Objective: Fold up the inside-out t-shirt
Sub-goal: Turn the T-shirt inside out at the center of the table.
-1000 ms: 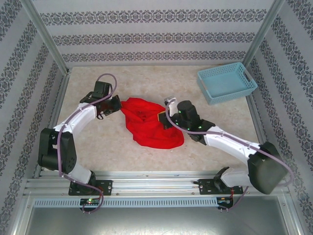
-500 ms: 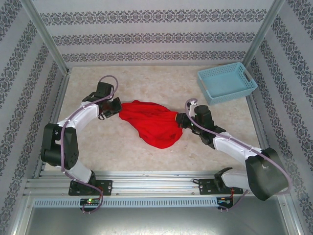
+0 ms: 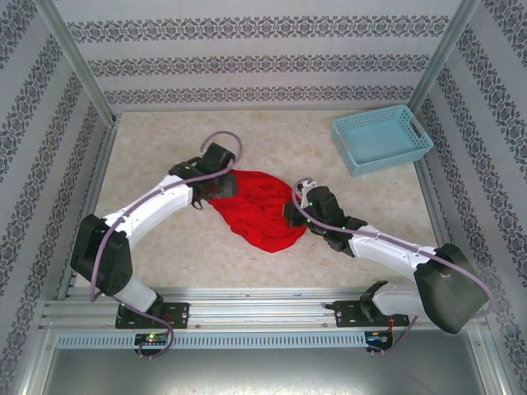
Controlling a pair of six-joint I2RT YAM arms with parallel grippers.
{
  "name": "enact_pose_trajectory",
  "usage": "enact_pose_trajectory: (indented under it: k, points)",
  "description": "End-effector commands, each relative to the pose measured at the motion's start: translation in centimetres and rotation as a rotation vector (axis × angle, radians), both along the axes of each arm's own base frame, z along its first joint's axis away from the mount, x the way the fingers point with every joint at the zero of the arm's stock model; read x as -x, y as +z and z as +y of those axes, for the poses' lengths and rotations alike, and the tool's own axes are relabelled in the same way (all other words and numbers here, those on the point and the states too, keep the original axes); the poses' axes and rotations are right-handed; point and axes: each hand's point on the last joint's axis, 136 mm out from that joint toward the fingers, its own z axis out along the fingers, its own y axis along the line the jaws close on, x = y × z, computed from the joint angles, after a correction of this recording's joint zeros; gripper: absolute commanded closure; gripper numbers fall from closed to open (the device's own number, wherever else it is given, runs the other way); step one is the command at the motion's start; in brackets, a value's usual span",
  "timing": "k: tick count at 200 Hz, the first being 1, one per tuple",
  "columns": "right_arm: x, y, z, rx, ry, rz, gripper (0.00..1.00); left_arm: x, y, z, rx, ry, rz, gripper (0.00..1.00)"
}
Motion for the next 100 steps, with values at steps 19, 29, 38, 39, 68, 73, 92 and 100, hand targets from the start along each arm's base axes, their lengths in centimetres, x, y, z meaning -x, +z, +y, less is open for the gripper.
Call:
enact_pose_trajectory:
  k: [19,29,38,39,68,73,92,100]
  points:
    - [0.4,0.0,-0.3,0.031,-0.027,-0.076,1.0,1.2,-3.7,-2.7,-0.026,0.003,0.086,0.35]
    - [0.7,-0.1,-0.1,0.033,-0.007,-0.076,1.0,0.9,-4.6,-3.0,-0.022,0.009,0.092,0.34]
    - [1.0,-0.3,0.1,0.041,0.008,-0.072,1.0,0.6,-5.1,-3.2,-0.012,0.013,0.082,0.33]
    - [1.0,-0.3,0.1,0.042,0.009,-0.07,1.0,0.5,-5.1,-3.3,-0.009,0.012,0.08,0.33]
    - [2.0,-0.6,0.7,0.043,0.051,-0.072,1.0,-0.9,-6.1,-4.0,0.019,0.022,0.064,0.32]
    - [2.2,-0.6,0.8,0.041,0.06,-0.073,1.0,-1.0,-6.3,-4.2,0.03,0.02,0.062,0.32]
    - [2.8,-0.9,1.2,0.042,0.09,-0.074,1.0,-1.3,-7.1,-6.3,0.121,-0.041,0.074,0.35]
    - [3.0,-0.9,1.4,0.04,0.102,-0.076,1.0,-1.3,-7.4,-7.3,0.16,-0.077,0.085,0.39]
